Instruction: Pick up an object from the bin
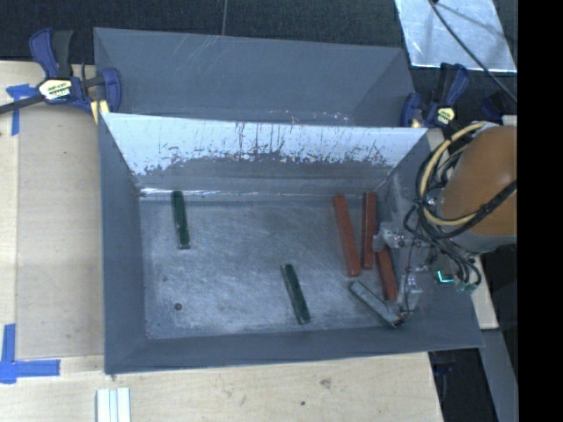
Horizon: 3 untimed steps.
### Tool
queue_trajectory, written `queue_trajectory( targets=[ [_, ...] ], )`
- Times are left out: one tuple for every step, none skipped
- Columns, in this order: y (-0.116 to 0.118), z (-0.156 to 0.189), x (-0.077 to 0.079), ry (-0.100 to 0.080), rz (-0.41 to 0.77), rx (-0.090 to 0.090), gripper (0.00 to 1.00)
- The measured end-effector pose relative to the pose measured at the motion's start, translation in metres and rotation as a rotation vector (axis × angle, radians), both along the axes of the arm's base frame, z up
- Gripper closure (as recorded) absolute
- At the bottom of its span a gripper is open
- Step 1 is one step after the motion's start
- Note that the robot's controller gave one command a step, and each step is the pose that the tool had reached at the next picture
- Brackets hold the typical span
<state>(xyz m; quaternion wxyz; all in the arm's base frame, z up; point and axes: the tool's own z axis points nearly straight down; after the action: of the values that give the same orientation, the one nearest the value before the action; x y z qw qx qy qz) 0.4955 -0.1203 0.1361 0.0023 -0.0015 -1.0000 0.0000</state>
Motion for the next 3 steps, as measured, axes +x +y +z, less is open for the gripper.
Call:
queue_trajectory(
  targets=[
    [-0.009,-0.063,0.009,-0.009,0.433,0.0,0.0],
    [-0.008,-0.062,0.06,-0.032,0.989,0.016,0.0],
    [-0.007,-0.06,0.062,-0.04,1.165,0.011,0.0]
  ],
)
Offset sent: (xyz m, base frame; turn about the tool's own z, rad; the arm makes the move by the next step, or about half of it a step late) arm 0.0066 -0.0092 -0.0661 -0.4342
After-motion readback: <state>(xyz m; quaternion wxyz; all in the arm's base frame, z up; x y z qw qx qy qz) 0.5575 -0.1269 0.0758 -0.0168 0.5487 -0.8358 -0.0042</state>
